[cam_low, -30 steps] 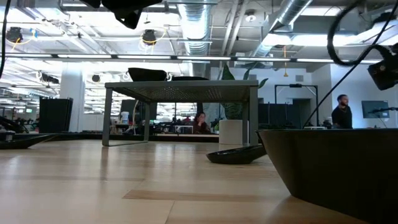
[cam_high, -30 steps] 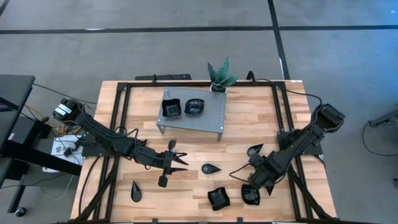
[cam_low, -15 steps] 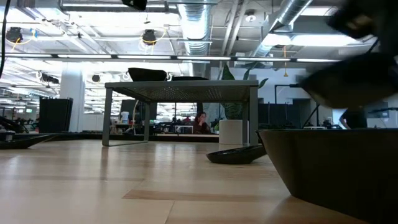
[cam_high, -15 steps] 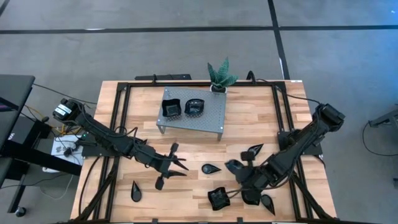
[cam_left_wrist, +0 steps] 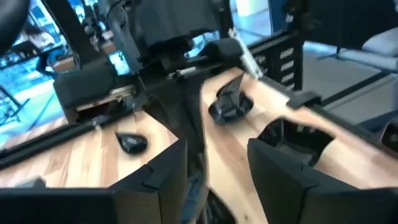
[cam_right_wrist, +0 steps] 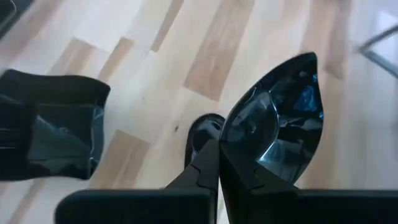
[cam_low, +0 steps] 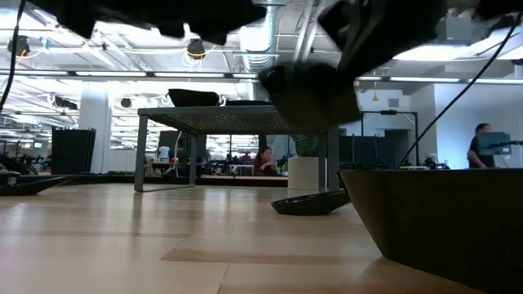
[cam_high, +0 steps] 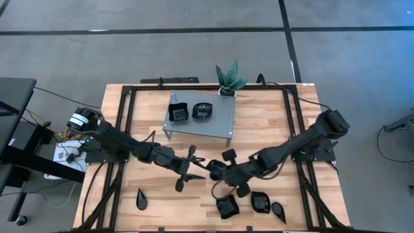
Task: Pick & Place Mini shaped plates
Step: Stack the black leaf shaped plate on top of the stacked black leaf shaped plates on the shelf
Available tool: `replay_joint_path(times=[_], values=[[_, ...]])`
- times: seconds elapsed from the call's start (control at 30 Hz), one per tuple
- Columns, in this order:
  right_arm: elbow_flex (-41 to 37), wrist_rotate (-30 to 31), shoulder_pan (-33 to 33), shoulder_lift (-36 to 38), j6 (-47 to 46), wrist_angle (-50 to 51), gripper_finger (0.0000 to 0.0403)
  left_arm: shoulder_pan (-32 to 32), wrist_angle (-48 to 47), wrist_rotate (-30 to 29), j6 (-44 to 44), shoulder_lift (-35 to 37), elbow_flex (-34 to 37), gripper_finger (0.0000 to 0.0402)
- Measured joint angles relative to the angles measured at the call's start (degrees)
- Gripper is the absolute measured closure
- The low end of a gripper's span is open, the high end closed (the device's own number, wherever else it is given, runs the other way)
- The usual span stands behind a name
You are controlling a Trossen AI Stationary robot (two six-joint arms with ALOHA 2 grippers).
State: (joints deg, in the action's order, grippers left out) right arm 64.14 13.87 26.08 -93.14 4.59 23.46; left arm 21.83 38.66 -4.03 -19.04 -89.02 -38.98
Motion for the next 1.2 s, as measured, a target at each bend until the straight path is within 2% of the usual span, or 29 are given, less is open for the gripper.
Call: replay_joint_path(times=[0.3, 0.4, 0.57, 1.0, 1.2], values=[[-0.04, -0.47, -3.2, -1.6, 3.52, -3.59, 0.0401, -1.92, 0.29, 0.03, 2.66, -4.37, 0.02, 0.0259], [0.0, -0.77, -3.29, -1.22, 5.48, -7.05, 0.0401, -2.46, 0.41, -0.15, 2.81, -5.47, 0.02, 0.0266], [-0.02, -0.66, -3.23, -1.25, 7.99, -7.31, 0.0401, -2.43, 0.38, -0.2, 2.81, -5.94, 0.02, 0.028], [-0.11, -0.5, -3.39, -1.25, 7.37, -9.42, 0.0401, -2.32, -0.16, 0.64, 2.82, -5.94, 0.12, 0.039], [-0.1, -0.55, -4.3, -1.25, 7.38, -10.44, 0.0366, -2.3, -0.12, 3.11, 3.21, -5.94, 0.15, 0.039]])
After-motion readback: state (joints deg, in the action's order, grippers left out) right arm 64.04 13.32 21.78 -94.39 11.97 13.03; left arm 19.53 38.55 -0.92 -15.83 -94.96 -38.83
